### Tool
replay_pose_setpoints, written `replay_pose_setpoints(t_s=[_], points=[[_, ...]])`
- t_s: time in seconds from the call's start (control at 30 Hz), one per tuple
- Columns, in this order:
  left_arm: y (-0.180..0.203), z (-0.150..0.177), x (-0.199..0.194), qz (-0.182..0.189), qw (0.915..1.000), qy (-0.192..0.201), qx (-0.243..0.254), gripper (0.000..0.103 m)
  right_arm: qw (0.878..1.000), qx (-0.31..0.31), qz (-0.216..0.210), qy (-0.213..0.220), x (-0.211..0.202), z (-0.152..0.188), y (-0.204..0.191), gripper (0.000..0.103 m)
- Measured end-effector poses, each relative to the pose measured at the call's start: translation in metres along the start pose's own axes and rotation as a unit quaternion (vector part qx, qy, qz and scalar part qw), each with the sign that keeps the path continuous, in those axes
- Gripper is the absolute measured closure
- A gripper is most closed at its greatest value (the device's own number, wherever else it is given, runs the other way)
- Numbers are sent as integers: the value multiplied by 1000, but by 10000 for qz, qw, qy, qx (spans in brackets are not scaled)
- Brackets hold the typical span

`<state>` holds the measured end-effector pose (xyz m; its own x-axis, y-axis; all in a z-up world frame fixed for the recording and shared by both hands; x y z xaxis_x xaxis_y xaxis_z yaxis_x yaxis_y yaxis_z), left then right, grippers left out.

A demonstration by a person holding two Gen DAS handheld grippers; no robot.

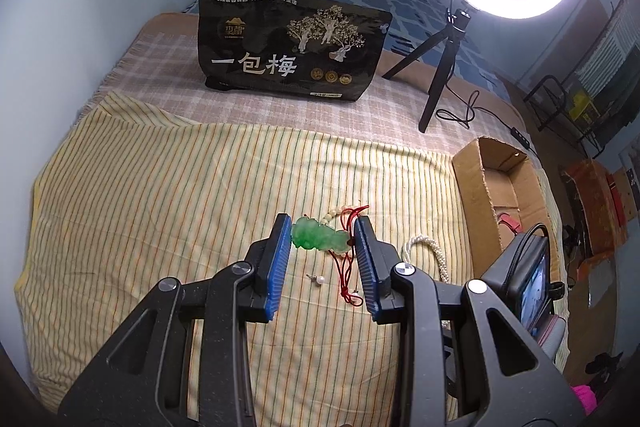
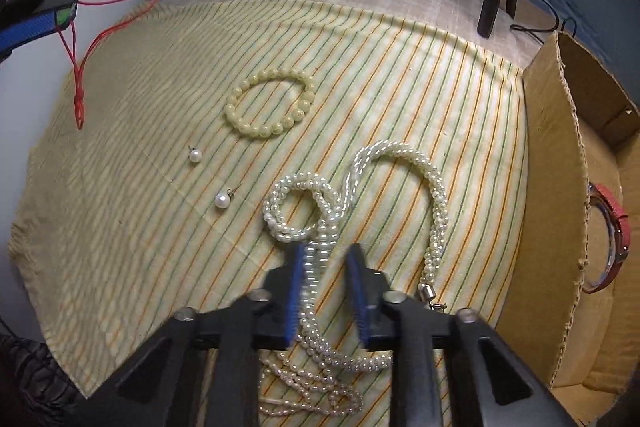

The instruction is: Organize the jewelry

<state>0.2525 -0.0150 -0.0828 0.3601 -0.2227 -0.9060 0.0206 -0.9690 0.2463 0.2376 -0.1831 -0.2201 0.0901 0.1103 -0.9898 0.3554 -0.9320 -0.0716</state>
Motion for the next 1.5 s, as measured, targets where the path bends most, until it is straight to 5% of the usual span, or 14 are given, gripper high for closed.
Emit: replay_pose_setpoints(t_s=[0.3,0.67,1.17,1.5], points=[[6,3,-3,71,10000,51,35,71,9966,372,-508,539,-54,4,19,97],[25,6,-13,236,9995,157,120,71,9707,952,-1380,1719,-149,0,40,97],[56,10,-30,450,9980,287,351,71,9433,1127,-1619,2670,-231,24,64,97],[105,18,-27,753,9946,232,678,71,9317,1471,-1327,3044,-263,54,108,97]])
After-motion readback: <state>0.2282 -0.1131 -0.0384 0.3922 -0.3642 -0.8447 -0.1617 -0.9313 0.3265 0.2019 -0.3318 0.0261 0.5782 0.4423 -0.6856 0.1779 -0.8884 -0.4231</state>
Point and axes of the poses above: each gripper's, at about its wrist camera, not at the fingertips, and x roughly the way its jaws point, y to its right, z to its underside, the point moved 2 cm from there along x, roughly the way its jaws point, and after that the axes turned 11 degrees about -y, right-handed, at the moved point
